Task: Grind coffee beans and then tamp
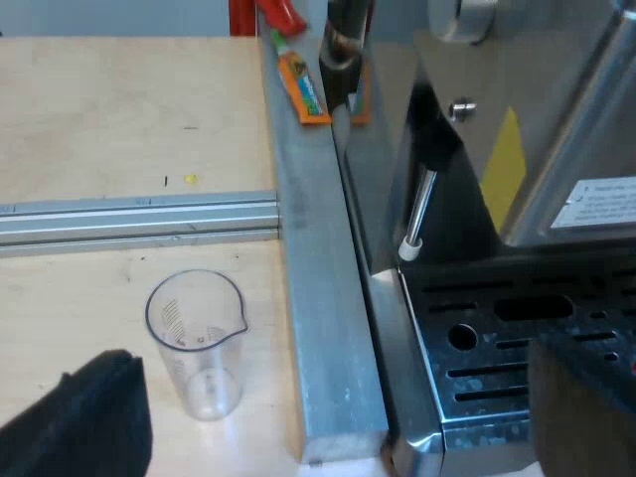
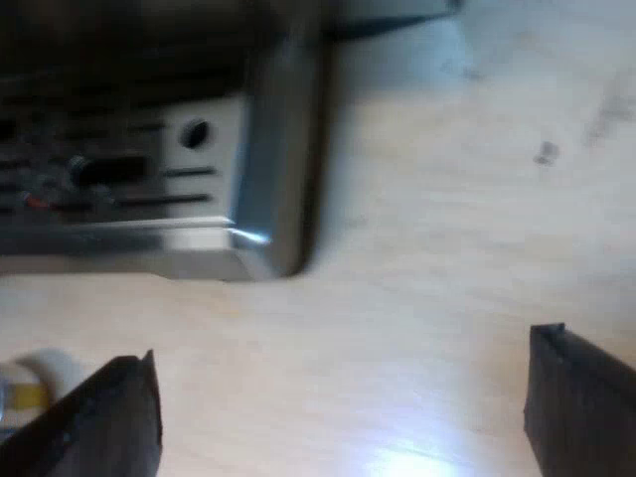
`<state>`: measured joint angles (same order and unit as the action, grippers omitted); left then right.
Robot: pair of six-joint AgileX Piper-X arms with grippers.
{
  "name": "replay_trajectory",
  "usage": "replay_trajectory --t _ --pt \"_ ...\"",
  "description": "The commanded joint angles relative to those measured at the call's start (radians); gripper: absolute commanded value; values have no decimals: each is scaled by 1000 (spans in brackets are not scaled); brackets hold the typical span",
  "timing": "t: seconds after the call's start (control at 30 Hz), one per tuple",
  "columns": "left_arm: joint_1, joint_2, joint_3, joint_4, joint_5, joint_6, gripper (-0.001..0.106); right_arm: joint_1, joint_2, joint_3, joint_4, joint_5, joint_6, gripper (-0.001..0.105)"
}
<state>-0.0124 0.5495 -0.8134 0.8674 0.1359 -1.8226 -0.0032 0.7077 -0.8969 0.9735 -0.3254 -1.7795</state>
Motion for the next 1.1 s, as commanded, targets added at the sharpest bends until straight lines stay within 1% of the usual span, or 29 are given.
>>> replay_trajectory --t 0.03,0.1,0.2,0.27,0.3,0.33,0.37,0.4,0.43,0.5,0.57,0.63,0.73,0.8,0.83,0.87,0.93,1.0,1.1 --pt "1 -1 -7 3 -6 -9 79 -55 -30 -10 55 -14 -67 76" --pt "1 -7 -7 26 -8 -9 79 -88 -59 -10 83 -6 -88 76" --pt "-11 -26 -7 49 -13 -9 79 -83 -93 -10 100 27 -88 76" --pt "-19 -35 -7 53 -12 -9 79 -84 -135 -10 116 27 -98 76" --pt "-44 -74 -7 53 -12 15 79 -84 -159 -10 125 27 -127 76" --pt "-52 -92 -7 53 -20 22 79 -84 -179 -10 131 25 -138 76" --pt "-53 -100 -7 53 -28 22 79 -84 -192 -10 132 22 -140 76" --pt "-54 -133 -7 53 -57 24 79 -84 -210 -8 134 22 -140 76" --pt "-54 -150 -7 53 -66 24 79 -84 -253 -8 148 22 -140 76" --pt "-54 -191 -7 55 -101 26 79 -84 -262 -8 156 22 -140 76" --pt "-54 -228 -7 57 -108 39 79 -84 -328 -8 194 22 -140 76" --pt "-54 -289 -7 77 -111 69 79 -84 -382 -8 222 22 -140 76" --pt "-54 -322 -7 103 -111 70 79 -84 -444 -8 236 22 -140 76" --pt "-54 -359 -7 135 -111 70 79 -84 -479 -8 236 13 -128 76" --pt "-54 -405 -7 172 -111 70 79 -84 -507 -5 236 -2 -121 76" --pt "-54 -419 -7 178 -111 74 79 -84 -520 -3 236 -12 -116 76" --pt "-54 -478 -2 185 -111 78 79 -84 -568 5 236 -51 -78 76" --pt "-54 -517 3 188 -111 78 79 -84 -605 13 236 -76 -60 76" --pt "-54 -580 11 224 -111 78 79 -84 -656 25 236 -106 -57 76"
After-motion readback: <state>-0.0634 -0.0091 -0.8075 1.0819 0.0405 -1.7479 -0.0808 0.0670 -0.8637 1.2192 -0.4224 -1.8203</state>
